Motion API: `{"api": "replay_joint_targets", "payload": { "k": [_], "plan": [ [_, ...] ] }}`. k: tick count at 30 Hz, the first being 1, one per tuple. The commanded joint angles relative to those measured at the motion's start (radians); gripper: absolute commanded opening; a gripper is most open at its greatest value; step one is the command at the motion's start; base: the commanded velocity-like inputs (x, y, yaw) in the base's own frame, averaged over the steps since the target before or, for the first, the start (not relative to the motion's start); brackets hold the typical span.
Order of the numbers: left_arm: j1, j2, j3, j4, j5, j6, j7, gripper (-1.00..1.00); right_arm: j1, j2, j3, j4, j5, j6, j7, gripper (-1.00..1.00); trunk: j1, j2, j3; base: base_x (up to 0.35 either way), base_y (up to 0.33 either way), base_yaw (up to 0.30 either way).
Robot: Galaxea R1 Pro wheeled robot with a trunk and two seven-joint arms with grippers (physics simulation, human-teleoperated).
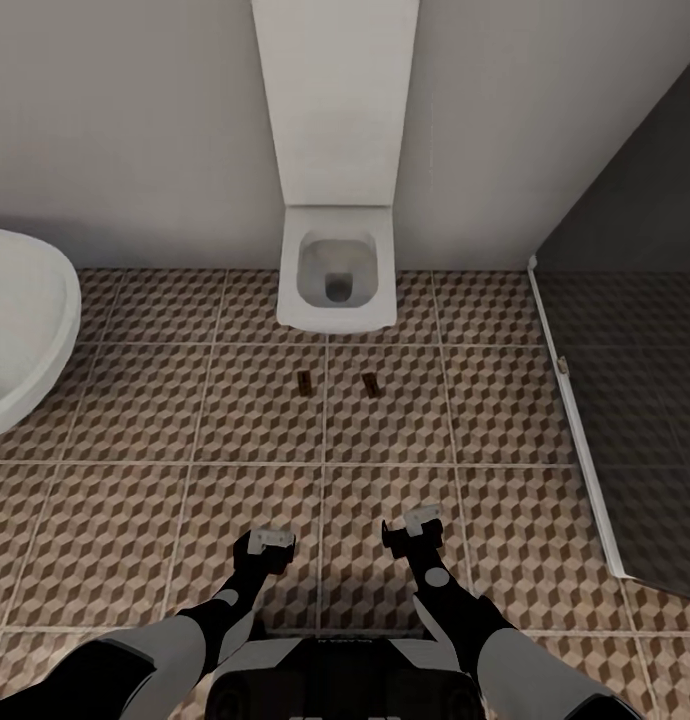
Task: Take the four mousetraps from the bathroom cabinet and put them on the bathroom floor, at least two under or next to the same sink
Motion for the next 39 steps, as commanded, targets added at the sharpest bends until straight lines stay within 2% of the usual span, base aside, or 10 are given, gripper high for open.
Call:
{"api": "replay_joint_targets", "payload": {
  "k": [1, 39],
  "plan": [
    [-0.001, -0.001, -0.009, 0.004, 0.008, -0.007, 0.003, 1.0, -0.001, 0.0, 0.008, 0.001, -0.006, -0.003, -0.007, 1.0, -0.004, 0.007, 0.003, 0.0, 0.0, 0.0],
    [0.0, -0.001, -0.009, 0.004, 0.008, -0.006, 0.003, 1.0, -0.001, -0.002, 0.008, 0.003, -0.006, -0.004, -0.008, 1.0, -0.15, 0.273, 0.122, 0.0, 0.0, 0.0]
  ]
}}
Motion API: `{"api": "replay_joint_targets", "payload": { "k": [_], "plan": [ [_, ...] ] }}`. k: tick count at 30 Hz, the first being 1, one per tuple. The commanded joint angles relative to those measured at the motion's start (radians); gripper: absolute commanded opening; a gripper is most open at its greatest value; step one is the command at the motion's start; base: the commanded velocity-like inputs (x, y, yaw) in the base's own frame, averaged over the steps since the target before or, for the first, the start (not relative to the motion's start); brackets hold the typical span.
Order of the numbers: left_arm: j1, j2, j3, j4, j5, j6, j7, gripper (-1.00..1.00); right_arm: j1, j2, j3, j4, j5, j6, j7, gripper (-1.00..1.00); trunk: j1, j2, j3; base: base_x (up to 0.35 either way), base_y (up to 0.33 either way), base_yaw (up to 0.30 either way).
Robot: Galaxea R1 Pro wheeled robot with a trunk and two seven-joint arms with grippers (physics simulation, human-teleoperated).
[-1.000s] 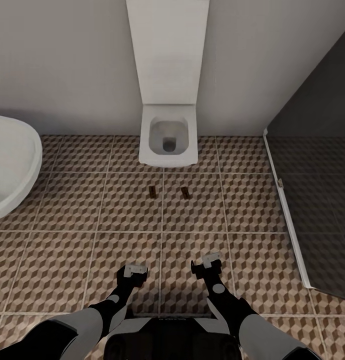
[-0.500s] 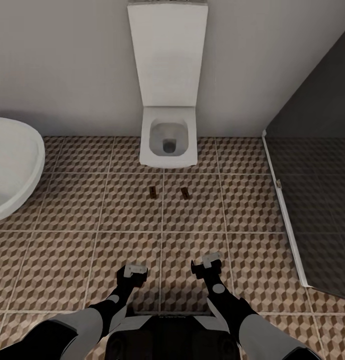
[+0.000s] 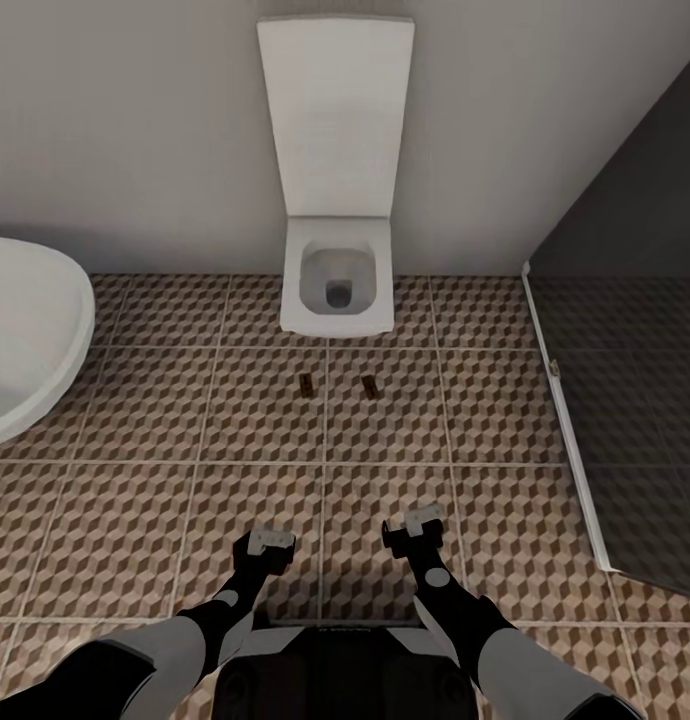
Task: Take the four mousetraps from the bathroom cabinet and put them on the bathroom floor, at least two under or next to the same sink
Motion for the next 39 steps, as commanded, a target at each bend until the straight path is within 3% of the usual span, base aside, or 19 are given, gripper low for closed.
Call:
{"api": "replay_joint_targets", "payload": {
  "k": [1, 21, 32, 39],
  "plan": [
    [-0.001, -0.001, -0.009, 0.004, 0.007, -0.007, 0.003, 1.0, -0.001, 0.0, 0.008, 0.001, -0.007, -0.003, -0.007, 1.0, -0.004, 0.007, 0.003, 0.0, 0.0, 0.0],
    [-0.001, 0.0, -0.009, 0.004, 0.008, -0.006, 0.003, 1.0, -0.001, 0.0, 0.009, 0.001, -0.007, -0.029, -0.007, 1.0, -0.08, 0.147, 0.066, 0.0, 0.0, -0.001],
    [-0.001, 0.002, -0.009, 0.004, 0.008, -0.006, 0.003, 1.0, 0.0, 0.0, 0.008, 0.034, -0.005, -0.059, -0.007, 1.0, -0.123, 0.224, 0.115, 0.0, 0.0, -0.07],
    [-0.001, 0.017, -0.008, 0.004, 0.01, -0.006, 0.003, 1.0, 0.0, -0.002, 0.008, 0.041, -0.005, -0.06, -0.007, 1.0, -0.149, 0.273, 0.148, 0.0, 0.0, -0.085]
  ]
}}
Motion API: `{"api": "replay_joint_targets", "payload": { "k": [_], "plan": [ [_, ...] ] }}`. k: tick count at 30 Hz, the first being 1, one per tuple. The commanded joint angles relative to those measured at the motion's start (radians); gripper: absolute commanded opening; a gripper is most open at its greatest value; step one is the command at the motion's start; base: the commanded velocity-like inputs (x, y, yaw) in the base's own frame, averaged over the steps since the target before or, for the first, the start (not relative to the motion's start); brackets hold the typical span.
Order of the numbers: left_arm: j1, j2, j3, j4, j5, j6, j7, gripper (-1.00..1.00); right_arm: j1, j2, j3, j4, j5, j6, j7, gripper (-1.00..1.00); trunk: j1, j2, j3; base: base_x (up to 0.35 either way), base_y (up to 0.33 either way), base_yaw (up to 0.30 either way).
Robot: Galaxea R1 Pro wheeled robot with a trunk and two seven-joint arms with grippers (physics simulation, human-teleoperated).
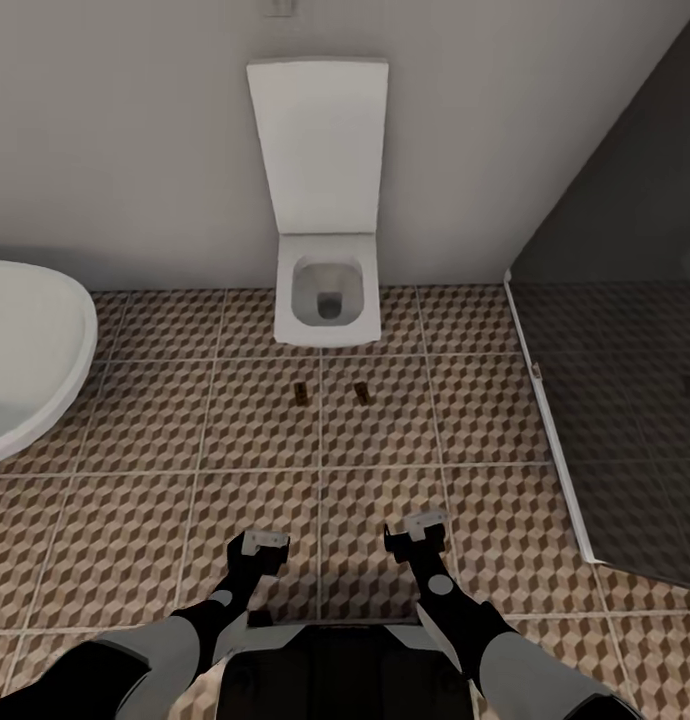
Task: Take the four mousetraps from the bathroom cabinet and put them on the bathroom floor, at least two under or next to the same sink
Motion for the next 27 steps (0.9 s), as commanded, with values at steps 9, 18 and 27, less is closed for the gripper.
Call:
{"api": "replay_joint_targets", "payload": {
  "k": [9, 18, 27],
  "plan": [
    [0.006, 0.041, -0.008, 0.006, 0.008, -0.008, 0.009, 1.0, -0.001, -0.02, 0.008, 0.051, -0.009, -0.026, -0.007, 1.0, -0.034, 0.062, 0.042, 0.0, 0.0, -0.071],
    [0.046, 0.109, -0.007, 0.006, 0.01, -0.013, 0.01, 1.0, -0.001, -0.025, 0.008, 0.182, -0.009, -0.133, -0.007, 1.0, -0.069, 0.125, 0.083, 0.0, 0.0, -0.013],
    [0.065, 0.125, -0.007, 0.006, 0.01, -0.014, 0.01, 1.0, 0.001, -0.027, 0.009, 0.221, -0.01, -0.162, -0.007, 1.0, -0.103, 0.188, 0.113, 0.0, 0.0, -0.001]
  ]
}}
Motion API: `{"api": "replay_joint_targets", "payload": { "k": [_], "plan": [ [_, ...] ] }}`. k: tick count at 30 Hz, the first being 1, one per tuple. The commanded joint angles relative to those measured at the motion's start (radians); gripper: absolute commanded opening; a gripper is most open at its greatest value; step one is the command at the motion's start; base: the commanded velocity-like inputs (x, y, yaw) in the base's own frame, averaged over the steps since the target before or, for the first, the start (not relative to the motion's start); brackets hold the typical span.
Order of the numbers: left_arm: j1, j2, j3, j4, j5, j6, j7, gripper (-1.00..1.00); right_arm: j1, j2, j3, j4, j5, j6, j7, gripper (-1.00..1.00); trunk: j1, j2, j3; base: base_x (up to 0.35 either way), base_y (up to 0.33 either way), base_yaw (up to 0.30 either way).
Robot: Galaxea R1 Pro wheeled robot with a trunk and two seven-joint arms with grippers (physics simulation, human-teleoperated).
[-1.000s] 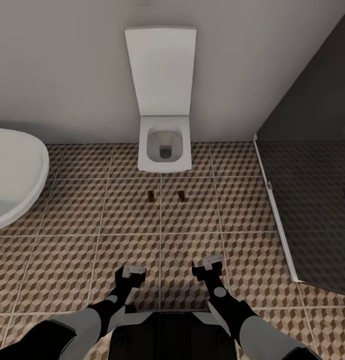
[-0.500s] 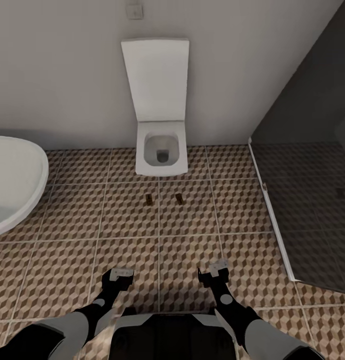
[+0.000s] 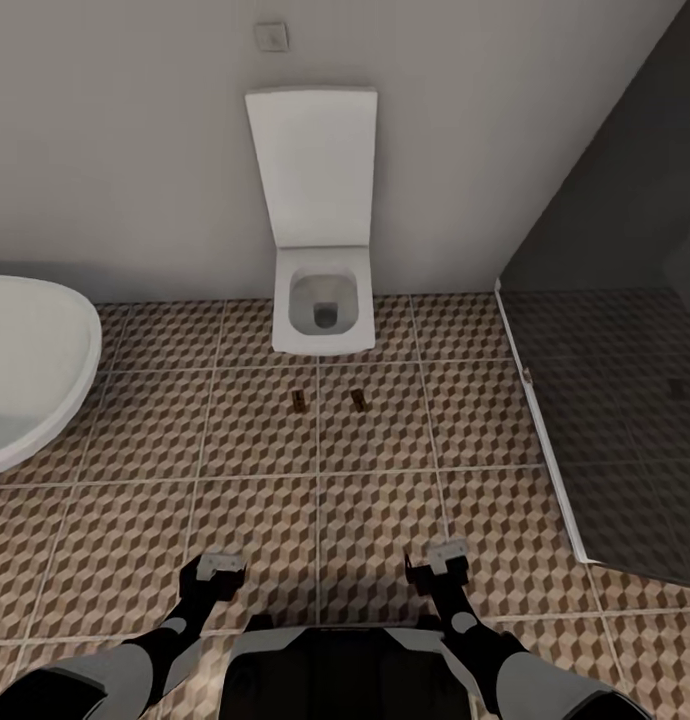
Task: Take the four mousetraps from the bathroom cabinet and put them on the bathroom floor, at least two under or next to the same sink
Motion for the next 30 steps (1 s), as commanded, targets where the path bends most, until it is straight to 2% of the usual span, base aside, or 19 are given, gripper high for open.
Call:
{"api": "replay_joint_targets", "payload": {
  "k": [1, 6, 9, 12, 13, 15, 18, 19, 22, 23, 26, 30],
  "plan": [
    [-0.001, 0.0, -0.009, 0.004, 0.007, -0.006, 0.002, 1.0, 0.0, 0.0, 0.008, 0.005, -0.006, -0.004, -0.005, 1.0, -0.003, 0.006, 0.002, 0.0, 0.0, 0.0],
    [0.002, 0.0, -0.009, 0.004, 0.007, -0.005, 0.002, 1.0, 0.001, -0.001, 0.008, 0.026, -0.007, -0.005, -0.006, 1.0, -0.023, 0.041, 0.019, 0.0, 0.0, 0.062],
    [0.011, 0.0, -0.009, 0.004, 0.008, -0.005, 0.003, 1.0, 0.002, -0.005, 0.008, 0.04, -0.007, -0.006, -0.006, 1.0, -0.023, 0.041, 0.021, 0.0, 0.0, 0.191],
    [0.026, 0.001, -0.009, 0.005, 0.008, -0.005, 0.003, 1.0, 0.004, -0.022, 0.008, 0.048, -0.008, -0.014, -0.007, 1.0, -0.023, 0.041, 0.023, 0.0, 0.0, 0.229],
    [0.035, 0.002, -0.009, 0.005, 0.008, -0.005, 0.003, 1.0, 0.006, -0.041, 0.008, 0.051, -0.011, -0.026, -0.007, 1.0, -0.023, 0.041, 0.024, 0.0, 0.0, 0.245],
    [0.044, 0.002, -0.008, 0.005, 0.008, -0.005, 0.003, 1.0, 0.008, -0.062, 0.007, 0.053, -0.014, -0.044, -0.008, 1.0, -0.023, 0.041, 0.025, 0.0, 0.0, 0.249],
    [0.056, 0.004, -0.008, 0.005, 0.008, -0.005, 0.003, 1.0, 0.01, -0.085, 0.007, 0.066, -0.021, -0.072, -0.008, 1.0, -0.023, 0.041, 0.028, 0.0, 0.0, 0.253],
    [0.066, 0.005, -0.008, 0.005, 0.008, -0.005, 0.003, 1.0, 0.014, -0.1, 0.006, 0.075, -0.033, -0.087, -0.008, 1.0, -0.023, 0.041, 0.029, 0.0, 0.0, 0.255],
    [0.083, 0.01, -0.008, 0.005, 0.008, -0.005, 0.003, 1.0, 0.038, -0.124, 0.005, 0.081, -0.067, -0.099, -0.008, 1.0, -0.023, 0.041, 0.032, 0.0, 0.0, 0.254],
    [0.09, 0.012, -0.007, 0.005, 0.008, -0.005, 0.003, 1.0, 0.05, -0.133, 0.005, 0.082, -0.091, -0.102, -0.007, 1.0, -0.023, 0.041, 0.032, 0.0, 0.0, 0.253],
    [0.098, 0.014, -0.008, 0.005, 0.008, -0.005, 0.003, 1.0, 0.068, -0.144, 0.006, 0.083, -0.137, -0.105, -0.005, 1.0, -0.023, 0.041, 0.034, 0.0, 0.0, 0.198],
    [0.104, 0.014, -0.008, 0.005, 0.008, -0.004, 0.003, 1.0, 0.08, -0.149, 0.006, 0.083, -0.162, -0.107, -0.002, 1.0, -0.023, 0.041, 0.035, 0.0, 0.0, 0.072]
  ]
}}
